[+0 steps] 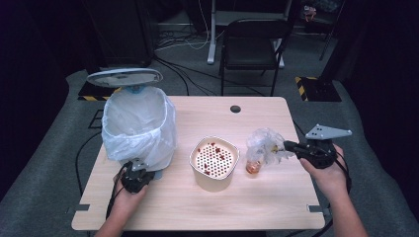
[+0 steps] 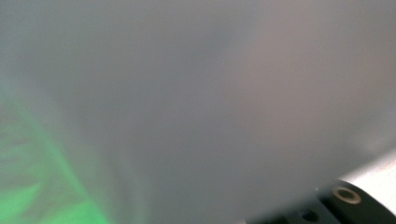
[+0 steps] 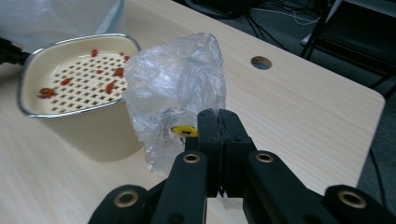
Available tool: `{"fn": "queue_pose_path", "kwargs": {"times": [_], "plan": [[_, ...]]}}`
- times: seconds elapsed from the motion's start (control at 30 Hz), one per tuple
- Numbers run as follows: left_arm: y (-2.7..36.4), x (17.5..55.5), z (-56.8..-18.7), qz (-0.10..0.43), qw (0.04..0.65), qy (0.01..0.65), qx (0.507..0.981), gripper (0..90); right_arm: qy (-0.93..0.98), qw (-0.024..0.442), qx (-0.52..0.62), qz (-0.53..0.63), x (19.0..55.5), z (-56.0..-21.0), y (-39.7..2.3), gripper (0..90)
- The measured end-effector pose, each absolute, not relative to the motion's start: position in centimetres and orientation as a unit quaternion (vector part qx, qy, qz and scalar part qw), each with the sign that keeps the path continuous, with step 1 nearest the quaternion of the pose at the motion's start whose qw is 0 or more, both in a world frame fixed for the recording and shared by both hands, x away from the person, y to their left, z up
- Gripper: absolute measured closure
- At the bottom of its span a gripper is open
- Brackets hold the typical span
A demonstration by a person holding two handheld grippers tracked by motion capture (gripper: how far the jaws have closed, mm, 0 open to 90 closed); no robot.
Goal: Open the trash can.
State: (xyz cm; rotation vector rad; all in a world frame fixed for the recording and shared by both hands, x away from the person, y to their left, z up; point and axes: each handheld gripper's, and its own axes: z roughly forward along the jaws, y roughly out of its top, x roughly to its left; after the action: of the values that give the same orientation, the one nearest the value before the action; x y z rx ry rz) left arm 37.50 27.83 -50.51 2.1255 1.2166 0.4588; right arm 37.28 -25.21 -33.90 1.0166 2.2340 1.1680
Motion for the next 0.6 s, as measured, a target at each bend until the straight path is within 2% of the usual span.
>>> {"fn": "queue_pose_path", "kwargs": {"times": [0.27, 0.6], "plan": [[27.8, 37.5, -50.5, 0.175, 0.319, 0.463, 0.808, 90.0, 0.818, 0.181, 0.348, 0.420, 34.8, -35.9, -24.1, 89.0], [27.8, 37.5, -50.5, 0.175, 0.319, 0.463, 0.808, 90.0, 0.829, 0.138, 0.345, 0.417, 34.0, -39.5, -22.9, 89.0]]}}
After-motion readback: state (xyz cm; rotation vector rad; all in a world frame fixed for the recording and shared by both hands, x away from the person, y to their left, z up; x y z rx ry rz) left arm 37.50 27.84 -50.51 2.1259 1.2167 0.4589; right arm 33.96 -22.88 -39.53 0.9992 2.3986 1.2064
